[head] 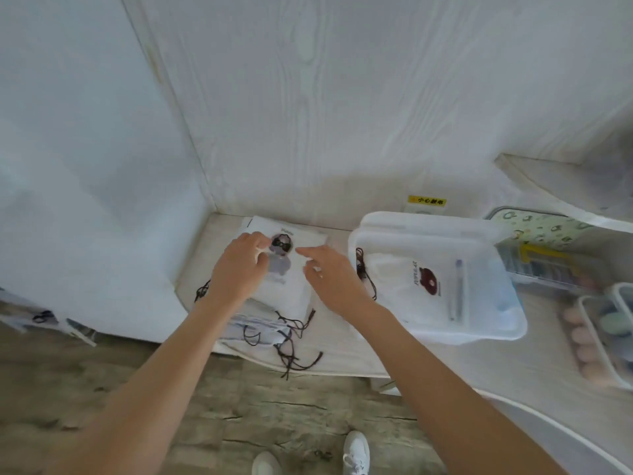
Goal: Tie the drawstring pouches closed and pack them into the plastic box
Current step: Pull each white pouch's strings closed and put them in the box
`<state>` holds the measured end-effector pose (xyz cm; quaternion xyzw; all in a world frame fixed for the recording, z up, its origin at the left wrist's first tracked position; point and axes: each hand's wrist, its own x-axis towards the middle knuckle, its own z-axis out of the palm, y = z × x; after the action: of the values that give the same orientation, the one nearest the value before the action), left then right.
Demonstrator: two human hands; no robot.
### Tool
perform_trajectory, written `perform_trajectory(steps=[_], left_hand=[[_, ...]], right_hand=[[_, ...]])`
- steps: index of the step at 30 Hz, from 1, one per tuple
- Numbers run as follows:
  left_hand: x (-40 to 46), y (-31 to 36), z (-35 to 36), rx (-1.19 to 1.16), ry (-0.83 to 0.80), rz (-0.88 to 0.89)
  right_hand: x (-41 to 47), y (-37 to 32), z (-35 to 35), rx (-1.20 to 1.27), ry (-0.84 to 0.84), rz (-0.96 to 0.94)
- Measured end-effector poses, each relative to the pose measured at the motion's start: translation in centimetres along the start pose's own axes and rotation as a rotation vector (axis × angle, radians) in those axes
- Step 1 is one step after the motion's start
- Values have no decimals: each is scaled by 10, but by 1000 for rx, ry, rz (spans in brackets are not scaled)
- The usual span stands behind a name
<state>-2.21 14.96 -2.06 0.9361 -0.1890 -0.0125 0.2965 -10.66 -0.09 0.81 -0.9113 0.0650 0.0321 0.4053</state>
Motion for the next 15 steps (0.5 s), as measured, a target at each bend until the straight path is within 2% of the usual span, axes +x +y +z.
perform_trajectory(steps=[3, 7, 10, 15], left_hand=[[-6, -48, -4, 31, -97, -39], [-6, -79, 9, 68, -417, 5], [-7, -96, 19, 123, -579, -1], [1, -112, 31, 118, -539, 16]], right_hand=[[18, -9, 45, -104, -79, 44], [37, 6, 94, -254, -248, 198], [46, 14, 121, -294, -334, 321], [58, 16, 138, -475, -275, 374]])
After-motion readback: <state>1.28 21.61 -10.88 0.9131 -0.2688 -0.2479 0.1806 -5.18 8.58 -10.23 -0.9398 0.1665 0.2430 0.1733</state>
